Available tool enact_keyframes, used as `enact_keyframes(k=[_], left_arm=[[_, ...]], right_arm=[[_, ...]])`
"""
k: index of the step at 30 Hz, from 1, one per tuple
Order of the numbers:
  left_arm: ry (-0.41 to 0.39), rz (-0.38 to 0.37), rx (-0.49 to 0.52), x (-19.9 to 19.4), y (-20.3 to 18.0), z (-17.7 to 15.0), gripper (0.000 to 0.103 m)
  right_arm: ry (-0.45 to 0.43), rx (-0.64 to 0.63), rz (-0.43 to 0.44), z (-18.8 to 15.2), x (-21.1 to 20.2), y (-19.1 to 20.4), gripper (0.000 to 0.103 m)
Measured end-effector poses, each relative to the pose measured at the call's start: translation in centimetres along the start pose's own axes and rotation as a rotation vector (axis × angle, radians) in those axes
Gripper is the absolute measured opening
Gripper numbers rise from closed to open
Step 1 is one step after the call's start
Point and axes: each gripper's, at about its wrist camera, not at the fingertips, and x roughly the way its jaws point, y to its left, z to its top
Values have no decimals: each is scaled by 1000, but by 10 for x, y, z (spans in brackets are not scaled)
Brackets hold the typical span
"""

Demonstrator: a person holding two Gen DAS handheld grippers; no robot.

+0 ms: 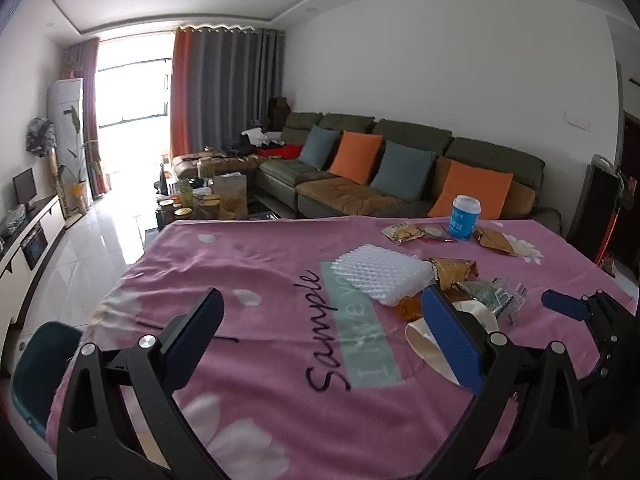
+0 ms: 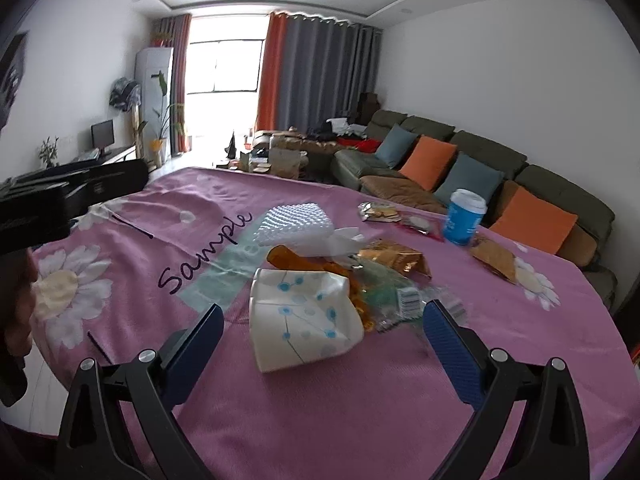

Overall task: Collect trash
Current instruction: 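Grasp the dotted paper cup with the right tool while the left tool grasps the white foam net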

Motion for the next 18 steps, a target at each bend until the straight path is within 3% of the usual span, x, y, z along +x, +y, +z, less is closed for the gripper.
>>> enact_keyframes(k=[9,18], left_arm=[[122,-80,-25,76,-8,15,97],[335,-214,-125,160,-23,16,97]], right_arm=[[72,-31,40,4,33,3,96],[131,-38,86,4,48,6,94]])
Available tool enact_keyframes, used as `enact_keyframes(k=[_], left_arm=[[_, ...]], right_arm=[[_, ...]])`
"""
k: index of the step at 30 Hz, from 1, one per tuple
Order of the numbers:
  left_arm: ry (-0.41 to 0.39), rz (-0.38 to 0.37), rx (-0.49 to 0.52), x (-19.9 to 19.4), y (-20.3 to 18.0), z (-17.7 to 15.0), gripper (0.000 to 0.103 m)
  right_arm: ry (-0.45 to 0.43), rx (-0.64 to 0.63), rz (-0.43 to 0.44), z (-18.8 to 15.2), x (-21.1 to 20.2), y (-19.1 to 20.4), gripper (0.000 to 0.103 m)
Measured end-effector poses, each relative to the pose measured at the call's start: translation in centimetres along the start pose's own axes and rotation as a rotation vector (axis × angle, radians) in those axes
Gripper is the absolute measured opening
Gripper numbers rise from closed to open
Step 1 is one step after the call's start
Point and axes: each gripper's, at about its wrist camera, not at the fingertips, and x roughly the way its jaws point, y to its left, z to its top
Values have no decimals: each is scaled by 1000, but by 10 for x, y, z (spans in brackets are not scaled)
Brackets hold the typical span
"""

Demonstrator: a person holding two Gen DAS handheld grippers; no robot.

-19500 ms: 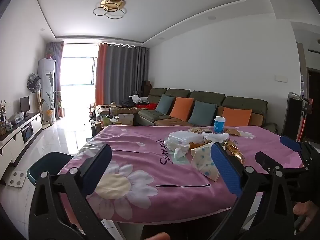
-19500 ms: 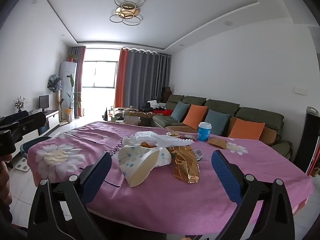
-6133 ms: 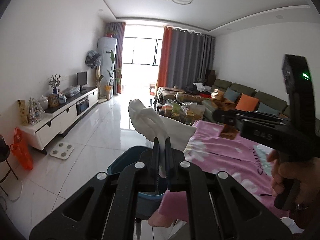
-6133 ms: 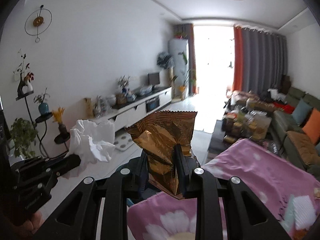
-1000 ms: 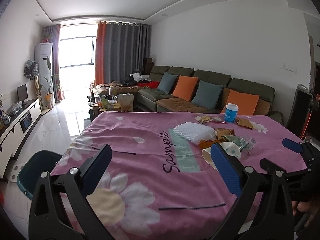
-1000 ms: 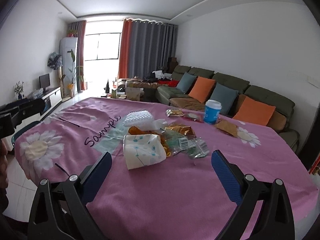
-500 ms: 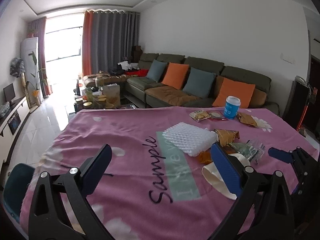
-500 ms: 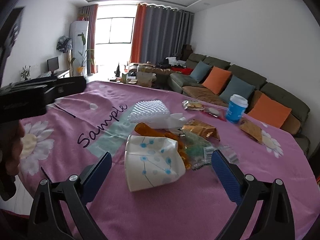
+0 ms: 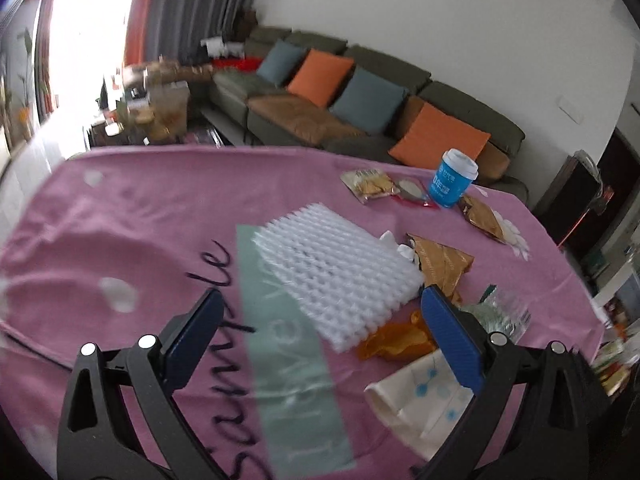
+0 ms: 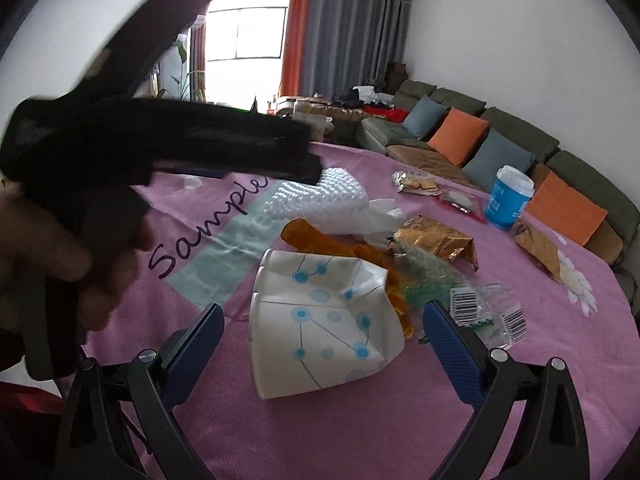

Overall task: Collect trash
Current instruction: 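Grasp the dotted paper cup with the right tool while the left tool grasps the white foam net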

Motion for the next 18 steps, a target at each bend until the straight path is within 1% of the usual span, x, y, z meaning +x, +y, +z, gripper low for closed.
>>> enact_keyframes(k=[2,4,5,8,9,10,14,15,16,18], left_arm=[[30,-19,-16,13,1,2,97],[63,-49,-47,26,3,3,97],[76,-51,-56,32,4,3,97],[114,-71,-79,47,6,1,89],[125,-77,-88,51,6,1,85],[129,-82,-93,53,6,-1,83],[125,-77,-87,59,3,-1,79],[123,-73,-89,59,4,-1,74],[122,-72,-91,58,5,-1,72],[119,-74,-98,58,8,-1,70]], right_arm=[[10,5,10,0,3,-1,91],[21,9,16,0,4,-2,84],[24,9,18,-1,5,-2,83],[34,9,24,-1,7,-2,79],[35,9,25,-2,6,-2,76],[38,9,29,-2,7,-2,74],[42,13,35,-2,9,-4,74],[42,14,35,-2,9,-3,73],[41,14,35,-2,9,-3,73],[41,14,36,-2,8,-3,73]])
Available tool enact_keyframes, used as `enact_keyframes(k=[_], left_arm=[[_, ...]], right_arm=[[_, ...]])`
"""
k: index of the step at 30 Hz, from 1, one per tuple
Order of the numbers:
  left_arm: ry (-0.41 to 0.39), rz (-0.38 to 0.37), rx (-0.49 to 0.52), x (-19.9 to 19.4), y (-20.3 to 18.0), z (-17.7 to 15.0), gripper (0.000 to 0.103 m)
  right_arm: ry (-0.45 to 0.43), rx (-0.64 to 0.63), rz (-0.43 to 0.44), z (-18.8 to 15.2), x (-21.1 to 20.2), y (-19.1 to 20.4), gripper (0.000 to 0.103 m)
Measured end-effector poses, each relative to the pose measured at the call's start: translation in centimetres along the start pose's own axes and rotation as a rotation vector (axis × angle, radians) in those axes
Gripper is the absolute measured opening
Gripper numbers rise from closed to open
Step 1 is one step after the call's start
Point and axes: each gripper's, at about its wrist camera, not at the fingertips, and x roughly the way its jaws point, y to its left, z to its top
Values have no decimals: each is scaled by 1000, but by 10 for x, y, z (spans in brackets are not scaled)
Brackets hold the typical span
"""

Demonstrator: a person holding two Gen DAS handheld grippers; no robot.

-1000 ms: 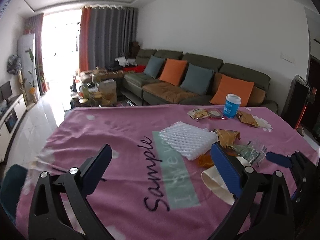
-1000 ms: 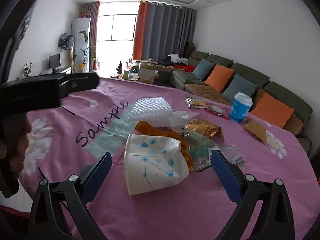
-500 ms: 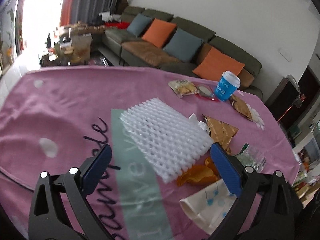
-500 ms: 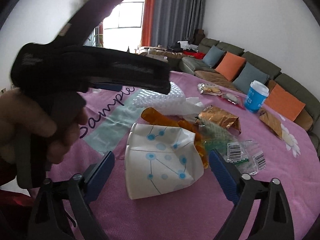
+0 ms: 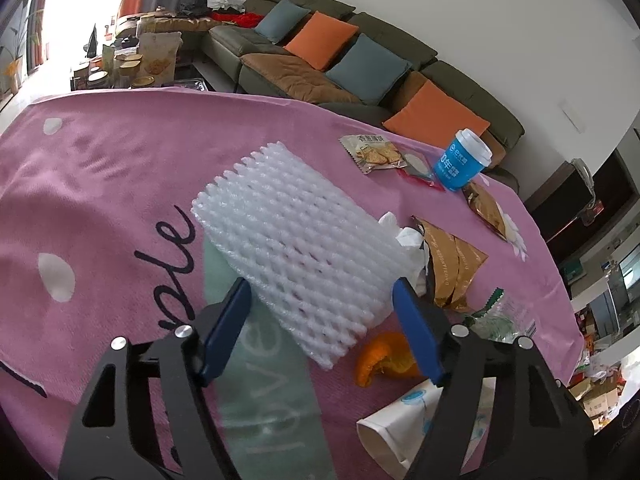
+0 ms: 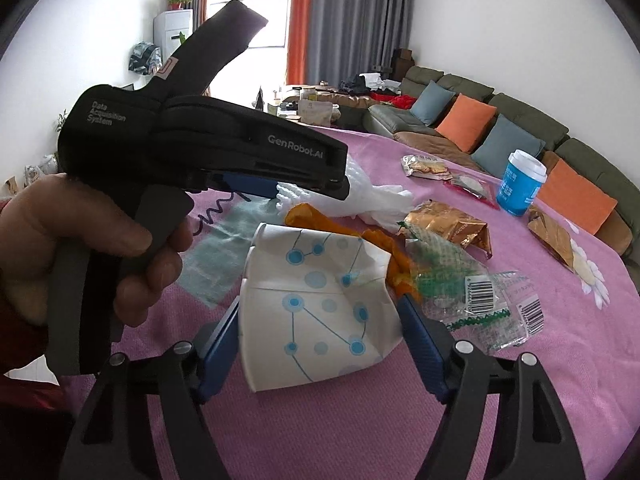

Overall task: Collect trash
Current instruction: 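Grasp the dotted paper cup with the right tool while the left tool grasps the white foam net, then carry the cup and foam net to the teal bin and open both tools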

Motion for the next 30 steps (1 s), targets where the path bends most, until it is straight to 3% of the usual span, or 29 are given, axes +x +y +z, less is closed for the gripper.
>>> enact_keyframes(k=[2,7,19,30], left_arm=[[-5,-1,-7,-1,2,0,63],[-7,-10,-37,-1,12,0,31],[-128,-7,-37,-55,20,-5,26],[-293,107,83,-156,13,-39,26]], right_arm=[[-1,1,0,0,0,0,73],[-8,4,0,0,-1,0,73],[-59,16,2,3,-17,3,72],[-171,2,-7,15,-58,16,72]])
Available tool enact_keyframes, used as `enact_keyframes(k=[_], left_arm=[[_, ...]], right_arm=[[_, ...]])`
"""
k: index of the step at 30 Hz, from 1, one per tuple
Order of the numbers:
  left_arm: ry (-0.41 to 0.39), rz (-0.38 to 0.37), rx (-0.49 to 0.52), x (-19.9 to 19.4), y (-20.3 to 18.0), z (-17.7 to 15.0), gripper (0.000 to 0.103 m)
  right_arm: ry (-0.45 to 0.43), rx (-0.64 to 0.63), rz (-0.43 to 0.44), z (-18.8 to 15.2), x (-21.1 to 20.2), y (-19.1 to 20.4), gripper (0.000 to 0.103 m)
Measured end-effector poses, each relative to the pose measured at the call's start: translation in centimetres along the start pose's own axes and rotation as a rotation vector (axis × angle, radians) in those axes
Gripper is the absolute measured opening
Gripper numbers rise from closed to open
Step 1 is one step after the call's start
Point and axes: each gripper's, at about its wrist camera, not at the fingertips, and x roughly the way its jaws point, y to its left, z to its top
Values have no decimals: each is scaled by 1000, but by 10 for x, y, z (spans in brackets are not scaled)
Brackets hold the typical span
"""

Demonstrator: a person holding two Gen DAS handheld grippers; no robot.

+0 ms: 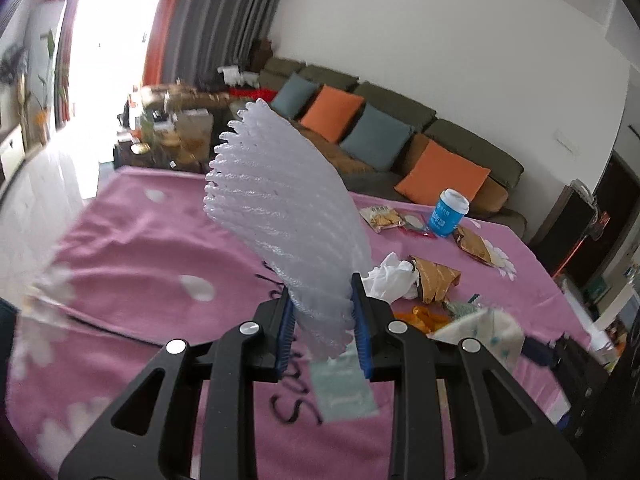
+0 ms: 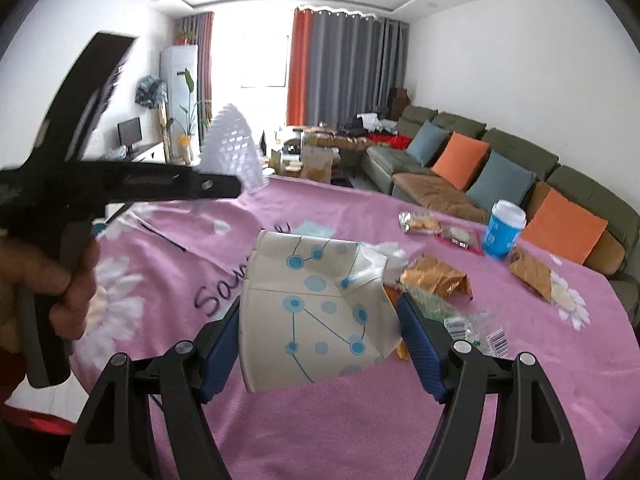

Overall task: Collect trash
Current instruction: 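Carry the cup and foam net to the teal bin and open both tools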

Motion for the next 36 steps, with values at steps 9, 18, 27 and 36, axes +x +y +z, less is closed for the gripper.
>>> enact_keyframes(k=[9,18,27,36], left_arm=[[-121,103,49,-97,2,-22,26],[-215,225,31,-180,13,-48,26],[-293,372,-24,-264,29,-82,26],[-329,518,-96,-332,47,-124,26]], right_arm=[[-115,-34,32,17,-36,20,72],[-222,-86,152,39,-61,59,72],[-282,-137,309,59,-69,107,72],[-298,-192,445,76,-70,156,72]])
